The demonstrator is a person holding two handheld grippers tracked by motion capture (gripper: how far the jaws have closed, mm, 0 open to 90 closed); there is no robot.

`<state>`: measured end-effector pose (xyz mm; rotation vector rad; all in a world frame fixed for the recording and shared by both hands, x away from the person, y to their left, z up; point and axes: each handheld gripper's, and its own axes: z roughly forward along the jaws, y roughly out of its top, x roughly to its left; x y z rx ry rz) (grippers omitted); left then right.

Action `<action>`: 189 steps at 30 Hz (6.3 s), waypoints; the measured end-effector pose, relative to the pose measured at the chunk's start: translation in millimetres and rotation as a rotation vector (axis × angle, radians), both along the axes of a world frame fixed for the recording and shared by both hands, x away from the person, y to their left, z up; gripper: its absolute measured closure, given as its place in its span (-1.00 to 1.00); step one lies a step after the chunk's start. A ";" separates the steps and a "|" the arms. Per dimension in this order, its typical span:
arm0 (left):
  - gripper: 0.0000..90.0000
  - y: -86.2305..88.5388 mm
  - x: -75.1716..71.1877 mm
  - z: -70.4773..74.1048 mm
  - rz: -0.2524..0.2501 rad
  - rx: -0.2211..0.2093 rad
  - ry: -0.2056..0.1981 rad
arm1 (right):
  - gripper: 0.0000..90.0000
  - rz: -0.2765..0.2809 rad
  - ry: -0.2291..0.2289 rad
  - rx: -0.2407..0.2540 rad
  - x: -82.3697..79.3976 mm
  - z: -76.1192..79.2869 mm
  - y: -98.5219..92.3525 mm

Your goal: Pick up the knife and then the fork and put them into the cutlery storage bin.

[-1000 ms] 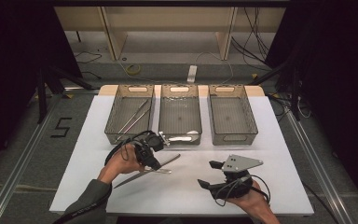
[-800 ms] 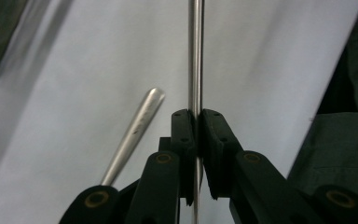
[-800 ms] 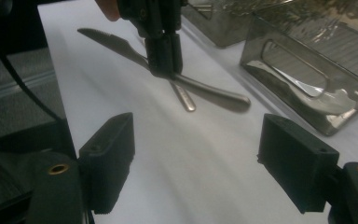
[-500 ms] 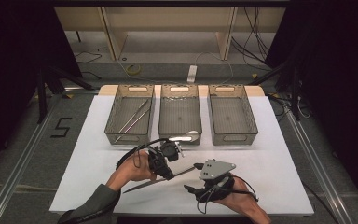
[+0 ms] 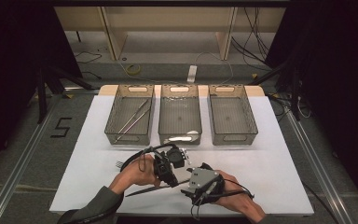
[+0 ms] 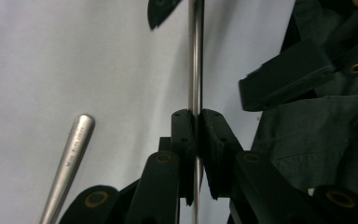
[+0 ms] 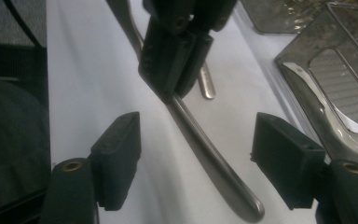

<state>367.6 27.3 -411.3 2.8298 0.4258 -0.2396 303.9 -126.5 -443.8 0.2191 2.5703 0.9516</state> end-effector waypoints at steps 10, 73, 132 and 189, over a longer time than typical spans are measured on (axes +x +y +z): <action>0.85 -6.2 -4.3 -1.3 -0.030 0.010 0.014 | 0.04 0.051 -0.046 -0.081 -4.7 -7.6 5.6; -0.62 93.6 25.6 49.5 0.457 -0.447 -0.382 | 0.87 -0.330 0.073 -0.042 56.9 27.4 -82.9; -0.64 128.4 13.5 -18.6 0.484 -0.389 -0.396 | 0.58 -0.873 0.388 0.037 207.8 32.1 -120.4; -0.32 107.7 35.5 -37.6 0.351 -0.025 -0.240 | -0.34 -0.403 0.325 0.370 36.3 17.5 -98.8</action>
